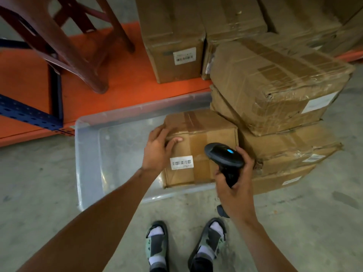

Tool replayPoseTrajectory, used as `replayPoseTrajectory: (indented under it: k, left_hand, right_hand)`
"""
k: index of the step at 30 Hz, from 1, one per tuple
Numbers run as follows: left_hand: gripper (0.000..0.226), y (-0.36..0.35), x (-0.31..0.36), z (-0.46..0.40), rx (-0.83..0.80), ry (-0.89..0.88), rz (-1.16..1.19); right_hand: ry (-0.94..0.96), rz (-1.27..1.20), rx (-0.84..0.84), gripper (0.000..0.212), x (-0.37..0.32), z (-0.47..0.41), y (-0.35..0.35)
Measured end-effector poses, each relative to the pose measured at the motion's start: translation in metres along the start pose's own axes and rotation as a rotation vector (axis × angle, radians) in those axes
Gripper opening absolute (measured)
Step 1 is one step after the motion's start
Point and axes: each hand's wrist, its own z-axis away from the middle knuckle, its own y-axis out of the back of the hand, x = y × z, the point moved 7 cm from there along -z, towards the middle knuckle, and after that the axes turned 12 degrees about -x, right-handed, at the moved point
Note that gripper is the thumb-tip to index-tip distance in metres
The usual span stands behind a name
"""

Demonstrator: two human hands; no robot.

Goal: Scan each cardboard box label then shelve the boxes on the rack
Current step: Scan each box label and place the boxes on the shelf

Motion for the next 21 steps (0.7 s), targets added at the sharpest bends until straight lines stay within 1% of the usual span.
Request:
replayPoseTrajectory:
  k: [2, 3, 5, 6, 7, 9, 10, 11, 12, 13, 14, 15, 16, 18, 21]
  left_hand:
    - [0.053, 0.018, 0.007, -0.022, 0.057, 0.024, -0.04]
    - [0.051, 0.026, 0.012, -0.032, 0.09, 0.019, -0.094]
    - [0.035, 0.041, 0.026, -0.05, 0.171, -0.029, -0.167]
    - [0.026, 0.048, 0.031, -0.058, 0.2, -0.057, -0.167]
    - [0.021, 0.052, 0.033, -0.065, 0.207, -0.081, -0.139]
    - [0.022, 0.058, 0.03, -0.076, 0.155, -0.145, -0.094]
    - [0.028, 0.059, 0.026, -0.08, 0.069, -0.171, -0.107]
    - [0.041, 0.057, 0.021, -0.083, -0.064, -0.186, -0.143]
    - [0.062, 0.053, 0.015, -0.084, -0.232, -0.193, -0.191]
    - [0.086, 0.049, 0.007, -0.084, -0.392, -0.19, -0.252]
    - [0.11, 0.046, -0.001, -0.083, -0.509, -0.187, -0.321]
    - [0.129, 0.045, -0.006, -0.082, -0.574, -0.196, -0.391]
    - [0.141, 0.044, -0.01, -0.082, -0.603, -0.211, -0.447]
    - [0.154, 0.039, -0.014, -0.084, -0.605, -0.222, -0.483]
    - [0.158, 0.037, -0.016, -0.085, -0.53, -0.228, -0.435]
  right_hand:
    - [0.02, 0.013, 0.006, 0.073, -0.002, -0.005, -0.009]
    - [0.027, 0.015, 0.006, 0.073, -0.003, -0.007, -0.013]
    - [0.027, 0.005, 0.002, 0.074, -0.004, -0.012, -0.019]
    - [0.025, 0.003, -0.001, 0.074, -0.004, -0.014, -0.021]
    - [0.017, 0.011, -0.001, 0.075, -0.003, -0.016, -0.021]
    - [0.004, 0.026, 0.007, 0.075, -0.001, -0.018, -0.021]
    - [0.0, 0.024, 0.014, 0.075, 0.0, -0.019, -0.02]
    - [-0.002, 0.02, 0.018, 0.074, 0.001, -0.02, -0.019]
    - [0.0, 0.016, 0.014, 0.073, 0.001, -0.021, -0.02]
    - [0.001, 0.012, 0.007, 0.072, 0.001, -0.022, -0.022]
    - [0.002, 0.004, -0.002, 0.071, 0.001, -0.022, -0.023]
    - [0.001, -0.005, -0.011, 0.07, 0.001, -0.023, -0.026]
    - [0.003, -0.013, -0.023, 0.068, 0.001, -0.024, -0.029]
    - [0.021, -0.022, -0.057, 0.066, -0.004, -0.024, -0.037]
    - [0.026, -0.053, -0.097, 0.064, -0.013, -0.028, -0.054]
